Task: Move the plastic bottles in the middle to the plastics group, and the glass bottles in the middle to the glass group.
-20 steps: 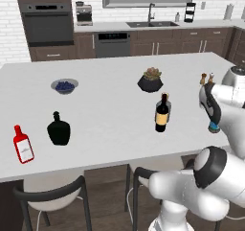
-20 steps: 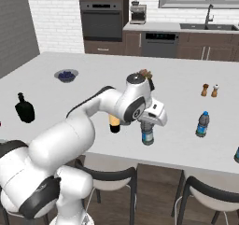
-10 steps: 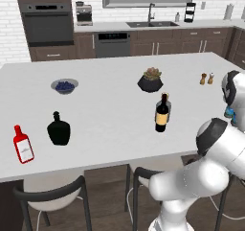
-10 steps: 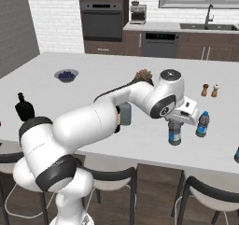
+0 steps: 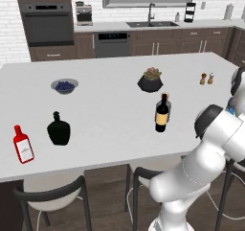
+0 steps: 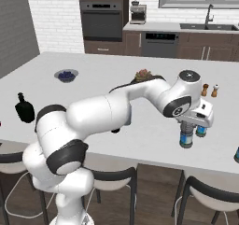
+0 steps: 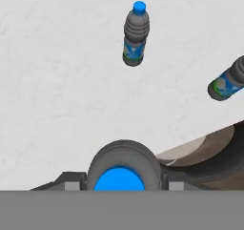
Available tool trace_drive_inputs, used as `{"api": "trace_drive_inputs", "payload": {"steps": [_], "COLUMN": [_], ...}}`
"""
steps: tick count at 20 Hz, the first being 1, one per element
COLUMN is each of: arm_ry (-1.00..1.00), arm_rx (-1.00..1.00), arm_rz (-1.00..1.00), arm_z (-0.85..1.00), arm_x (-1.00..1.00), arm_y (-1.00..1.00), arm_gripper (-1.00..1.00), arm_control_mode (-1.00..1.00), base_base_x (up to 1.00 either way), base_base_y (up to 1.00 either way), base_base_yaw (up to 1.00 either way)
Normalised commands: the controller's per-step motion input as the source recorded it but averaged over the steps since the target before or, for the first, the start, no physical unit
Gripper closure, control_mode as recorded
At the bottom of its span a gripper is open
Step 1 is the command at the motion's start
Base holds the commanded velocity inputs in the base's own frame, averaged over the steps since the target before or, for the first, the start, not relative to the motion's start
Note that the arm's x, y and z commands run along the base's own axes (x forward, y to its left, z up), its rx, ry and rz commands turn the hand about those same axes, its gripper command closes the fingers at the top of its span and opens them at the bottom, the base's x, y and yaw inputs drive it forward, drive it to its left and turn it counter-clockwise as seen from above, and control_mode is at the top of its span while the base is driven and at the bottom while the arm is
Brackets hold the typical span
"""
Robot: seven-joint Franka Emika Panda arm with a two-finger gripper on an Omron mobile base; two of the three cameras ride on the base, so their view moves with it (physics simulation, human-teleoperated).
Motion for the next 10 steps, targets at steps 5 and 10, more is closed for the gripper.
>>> {"api": "trace_drive_inputs", "payload": {"steps": [5, 10], "arm_ry": [-0.02, -0.03], "arm_rx": [0.00, 0.00], "arm_rz": [0.00, 0.00], "arm_z": [-0.29, -0.09], "arm_x": [0.15, 0.33], "arm_y": [0.00, 0.00], "arm_gripper": [1.00, 1.00], "arm_control_mode": [-1.00, -1.00], "base_base_x": [0.00, 0.00], "base_base_y": [0.00, 0.00], "base_base_yaw": [0.00, 0.00]}}
